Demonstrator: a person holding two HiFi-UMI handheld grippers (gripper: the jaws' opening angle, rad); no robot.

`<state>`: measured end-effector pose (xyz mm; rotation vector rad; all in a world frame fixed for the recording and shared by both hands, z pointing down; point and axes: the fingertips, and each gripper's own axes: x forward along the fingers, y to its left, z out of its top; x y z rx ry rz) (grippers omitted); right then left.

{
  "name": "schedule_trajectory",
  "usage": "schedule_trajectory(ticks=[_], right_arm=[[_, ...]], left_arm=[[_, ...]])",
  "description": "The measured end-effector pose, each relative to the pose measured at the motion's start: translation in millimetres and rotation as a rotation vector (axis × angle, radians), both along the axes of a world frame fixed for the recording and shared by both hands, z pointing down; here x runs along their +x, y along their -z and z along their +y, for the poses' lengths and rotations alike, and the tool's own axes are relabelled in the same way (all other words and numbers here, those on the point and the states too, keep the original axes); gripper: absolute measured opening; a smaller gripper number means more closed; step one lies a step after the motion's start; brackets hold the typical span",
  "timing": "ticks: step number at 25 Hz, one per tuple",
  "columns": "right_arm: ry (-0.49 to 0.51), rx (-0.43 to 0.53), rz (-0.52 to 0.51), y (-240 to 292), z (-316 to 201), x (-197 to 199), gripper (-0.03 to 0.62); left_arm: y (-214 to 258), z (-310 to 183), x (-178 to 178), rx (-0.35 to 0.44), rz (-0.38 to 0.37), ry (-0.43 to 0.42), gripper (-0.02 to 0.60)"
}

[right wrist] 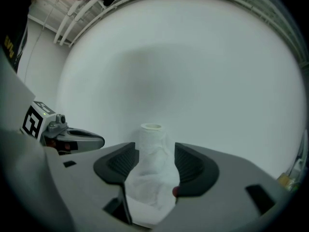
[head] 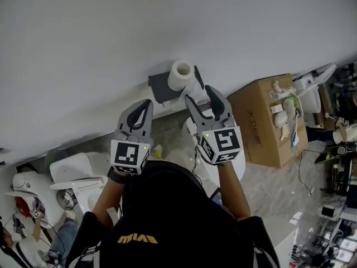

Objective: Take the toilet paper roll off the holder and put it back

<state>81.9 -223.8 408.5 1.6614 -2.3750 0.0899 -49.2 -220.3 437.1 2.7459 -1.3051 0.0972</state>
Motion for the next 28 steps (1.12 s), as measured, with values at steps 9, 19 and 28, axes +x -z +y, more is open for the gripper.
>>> schedule_trajectory(ticks=[9,19,28], right_arm=[[0.014,0.009,-0.01,7.0,44.7,13.8,0.258],[0.007,0.071,-0.057,21.6,81.9,19.6,0.259],[0.004,0.077,-0.046,26.7,81.8,17.6,0.238]], left_arm=[[10.3,29.9,-12.2,0.007,-0.03,0.087,0.011],[25.0,66.6,-13.8,0.058,-0.071,0.095,0.011],[25.9,64.7,-23.9,0.06,-0.07,0.121,0.011]])
